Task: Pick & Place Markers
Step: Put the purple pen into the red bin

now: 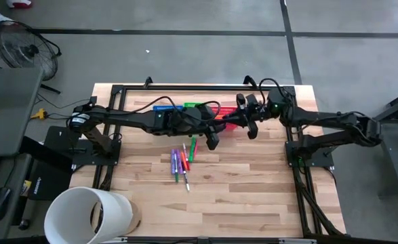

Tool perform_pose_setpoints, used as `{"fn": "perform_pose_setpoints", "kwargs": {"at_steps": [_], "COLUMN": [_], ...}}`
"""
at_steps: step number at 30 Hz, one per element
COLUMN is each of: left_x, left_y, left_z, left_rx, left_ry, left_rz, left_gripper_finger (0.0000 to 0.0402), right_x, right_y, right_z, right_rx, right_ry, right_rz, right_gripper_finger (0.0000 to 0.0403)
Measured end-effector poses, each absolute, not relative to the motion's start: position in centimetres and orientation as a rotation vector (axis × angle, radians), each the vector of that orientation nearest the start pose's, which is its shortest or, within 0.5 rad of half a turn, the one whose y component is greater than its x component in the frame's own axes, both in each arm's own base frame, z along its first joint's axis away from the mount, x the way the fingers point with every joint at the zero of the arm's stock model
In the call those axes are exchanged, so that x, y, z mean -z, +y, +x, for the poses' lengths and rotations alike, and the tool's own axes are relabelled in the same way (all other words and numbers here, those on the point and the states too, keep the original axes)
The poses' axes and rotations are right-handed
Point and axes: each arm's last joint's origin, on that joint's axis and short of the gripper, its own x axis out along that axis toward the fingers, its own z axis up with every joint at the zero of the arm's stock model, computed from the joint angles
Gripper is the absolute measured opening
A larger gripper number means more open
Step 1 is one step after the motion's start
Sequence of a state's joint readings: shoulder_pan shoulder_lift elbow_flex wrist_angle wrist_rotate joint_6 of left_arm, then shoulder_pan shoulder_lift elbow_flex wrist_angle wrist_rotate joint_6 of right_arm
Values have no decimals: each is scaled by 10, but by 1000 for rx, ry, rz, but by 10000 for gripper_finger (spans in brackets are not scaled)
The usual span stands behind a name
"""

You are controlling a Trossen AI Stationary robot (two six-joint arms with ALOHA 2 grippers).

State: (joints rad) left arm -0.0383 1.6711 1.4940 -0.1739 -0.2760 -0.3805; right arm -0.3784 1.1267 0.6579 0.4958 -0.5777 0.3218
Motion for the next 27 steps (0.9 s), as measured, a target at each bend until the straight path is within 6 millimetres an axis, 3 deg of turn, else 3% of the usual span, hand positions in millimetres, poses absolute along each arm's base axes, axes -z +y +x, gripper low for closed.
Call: {"fn": "perform_pose_setpoints", "kwargs": {"at_steps": [5,17,27], "left_x": [-343,-338,-358], "left_y": [-7,-7,4], "left_z": [385,383,356], "left_rx": [-303,-319,-439], "left_ry": [369,422,436], "left_rz": [-298,-287,-244], "left_gripper_finger": [105,105,105], "right_x": [-284,-288,-278], "right_y": [-87,-108,-135], "right_z": [230,225,264], "right_rx": [-141,34,94], "right_ry": [53,385,832], "right_rz": [298,115,-6], "right_gripper_finger": [27,27,27]}}
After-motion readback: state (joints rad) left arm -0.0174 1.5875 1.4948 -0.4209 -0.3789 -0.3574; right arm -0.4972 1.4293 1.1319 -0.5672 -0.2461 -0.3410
